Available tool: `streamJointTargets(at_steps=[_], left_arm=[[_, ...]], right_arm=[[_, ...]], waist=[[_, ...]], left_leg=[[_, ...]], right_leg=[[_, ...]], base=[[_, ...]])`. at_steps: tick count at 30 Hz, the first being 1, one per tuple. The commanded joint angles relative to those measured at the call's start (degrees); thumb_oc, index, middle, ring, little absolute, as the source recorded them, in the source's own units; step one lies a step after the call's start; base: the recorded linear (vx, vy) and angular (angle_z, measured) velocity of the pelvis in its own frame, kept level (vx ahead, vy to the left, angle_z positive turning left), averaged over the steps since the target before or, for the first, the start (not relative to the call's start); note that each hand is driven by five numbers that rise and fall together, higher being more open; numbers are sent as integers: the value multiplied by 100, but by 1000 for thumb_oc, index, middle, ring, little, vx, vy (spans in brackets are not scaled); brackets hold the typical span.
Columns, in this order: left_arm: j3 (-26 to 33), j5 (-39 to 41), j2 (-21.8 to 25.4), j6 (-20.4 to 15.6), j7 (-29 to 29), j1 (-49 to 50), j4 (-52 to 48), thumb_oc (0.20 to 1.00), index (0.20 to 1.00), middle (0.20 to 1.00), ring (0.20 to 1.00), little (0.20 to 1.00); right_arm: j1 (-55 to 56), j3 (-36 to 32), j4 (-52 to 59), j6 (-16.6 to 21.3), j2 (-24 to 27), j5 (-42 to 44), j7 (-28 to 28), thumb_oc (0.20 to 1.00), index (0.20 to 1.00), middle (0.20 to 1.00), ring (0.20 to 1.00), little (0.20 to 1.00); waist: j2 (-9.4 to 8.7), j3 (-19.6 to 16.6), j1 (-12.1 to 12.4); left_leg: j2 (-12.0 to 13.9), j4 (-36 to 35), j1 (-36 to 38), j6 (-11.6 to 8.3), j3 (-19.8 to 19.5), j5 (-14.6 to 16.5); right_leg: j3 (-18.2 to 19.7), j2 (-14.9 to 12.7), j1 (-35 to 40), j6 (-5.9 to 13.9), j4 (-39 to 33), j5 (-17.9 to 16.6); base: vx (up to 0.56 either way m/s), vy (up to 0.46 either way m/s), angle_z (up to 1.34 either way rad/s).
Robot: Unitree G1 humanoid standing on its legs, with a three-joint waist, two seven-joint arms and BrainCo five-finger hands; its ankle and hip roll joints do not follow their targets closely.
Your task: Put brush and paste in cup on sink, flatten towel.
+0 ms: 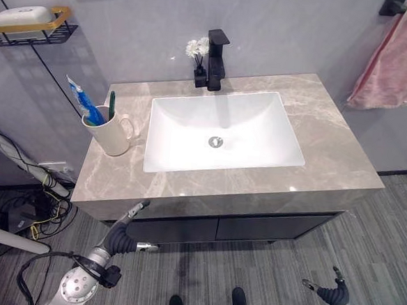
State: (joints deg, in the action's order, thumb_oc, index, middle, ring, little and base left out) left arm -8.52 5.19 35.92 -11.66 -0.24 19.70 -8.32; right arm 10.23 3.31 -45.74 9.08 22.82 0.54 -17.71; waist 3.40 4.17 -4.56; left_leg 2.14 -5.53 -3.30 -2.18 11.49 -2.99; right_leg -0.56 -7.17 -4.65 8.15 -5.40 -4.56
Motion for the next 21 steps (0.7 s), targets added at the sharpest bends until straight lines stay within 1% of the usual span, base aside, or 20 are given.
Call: streamJointTargets(at_steps=[1, 4, 6, 7, 8, 9, 14, 15, 18, 21], left_arm=[[502, 877, 192, -339, -29, -146, -406, 1000, 1000, 1000, 1000, 1000], [656, 1391, 53, -326, 9, -198, -487, 1000, 1000, 1000, 1000, 1000], [757, 1574, -38, -315, 75, -239, -500, 1000, 1000, 1000, 1000, 1000], [761, 1714, -112, -305, 120, -290, -434, 937, 937, 937, 937, 937], [784, 1691, -252, -282, 245, -416, -321, 282, 282, 282, 282, 282], [787, 1688, -255, -282, 248, -421, -319, 200, 200, 200, 200, 200], [842, 1825, -492, -280, 459, -760, -277, 200, 200, 200, 200, 200], [781, 1819, -555, -262, 515, -900, -245, 200, 200, 200, 200, 200], [754, 1721, -516, -249, 614, -1123, -285, 200, 200, 200, 200, 200], [711, 1819, -443, -219, 645, -1363, -228, 200, 200, 200, 200, 200]], right_arm=[[-219, 114, 353, 123, -60, 212, 420, 1000, 1000, 1000, 1000, 1000], [-280, 442, 454, 147, -52, 204, 658, 1000, 1000, 1000, 1000, 1000], [-398, 658, 493, 117, -36, 122, 759, 1000, 1000, 1000, 1000, 1000], [-507, 805, 476, 95, -29, 42, 771, 1000, 1000, 1000, 1000, 1000], [-711, 1024, 342, 62, -93, -5, 810, 1000, 1000, 1000, 1000, 1000], [-724, 1028, 330, 67, -95, -4, 809, 1000, 1000, 1000, 1000, 1000], [-896, 1311, 355, -16, -164, -221, 821, 1000, 1000, 1000, 1000, 1000], [-917, 1372, 317, -43, -205, -266, 801, 1000, 1000, 1000, 1000, 1000], [-978, 1501, 164, -95, -265, -390, 752, 1000, 1000, 1000, 1000, 1000], [-1062, 1622, 112, -152, -281, -497, 760, 1000, 1000, 1000, 1000, 1000]], waist=[[-334, 7, 85], [-324, 20, 194], [-314, 14, 266], [-306, 16, 303], [-284, 30, 368], [-282, 36, 360], [-258, 73, 459], [-257, 97, 472], [-247, 148, 488], [-236, 183, 505]], left_leg=[[307, 53, 19, -282, -250, 86], [292, 53, -8, -295, -344, 55], [288, 53, -19, -305, -400, 43], [287, 53, -27, -309, -428, 32], [292, 53, -37, -320, -478, 15], [292, 53, -37, -320, -483, 14], [296, 53, -87, -348, -602, -33], [295, 53, -115, -353, -643, -46], [299, 53, -160, -373, -731, -68], [301, 53, -214, -388, -800, -96]], right_leg=[[-212, -711, -239, 419, 40, -421], [-340, -736, -174, 406, 40, -400], [-401, -746, -134, 397, 40, -384], [-431, -747, -108, 390, 40, -373], [-510, -753, -62, 377, 40, -346], [-516, -752, -58, 376, 40, -345], [-694, -745, 50, 341, 40, -279], [-749, -746, 75, 329, 40, -262], [-861, -744, 127, 314, 40, -236], [-951, -740, 152, 299, 40, -209]], base=[[12, -36, 6], [8, -33, 20], [14, -40, 22], [18, -46, 25], [13, -33, 24], [17, -25, 21], [19, -31, 21], [9, -27, 23], [18, -34, 20], [20, -22, 30]])
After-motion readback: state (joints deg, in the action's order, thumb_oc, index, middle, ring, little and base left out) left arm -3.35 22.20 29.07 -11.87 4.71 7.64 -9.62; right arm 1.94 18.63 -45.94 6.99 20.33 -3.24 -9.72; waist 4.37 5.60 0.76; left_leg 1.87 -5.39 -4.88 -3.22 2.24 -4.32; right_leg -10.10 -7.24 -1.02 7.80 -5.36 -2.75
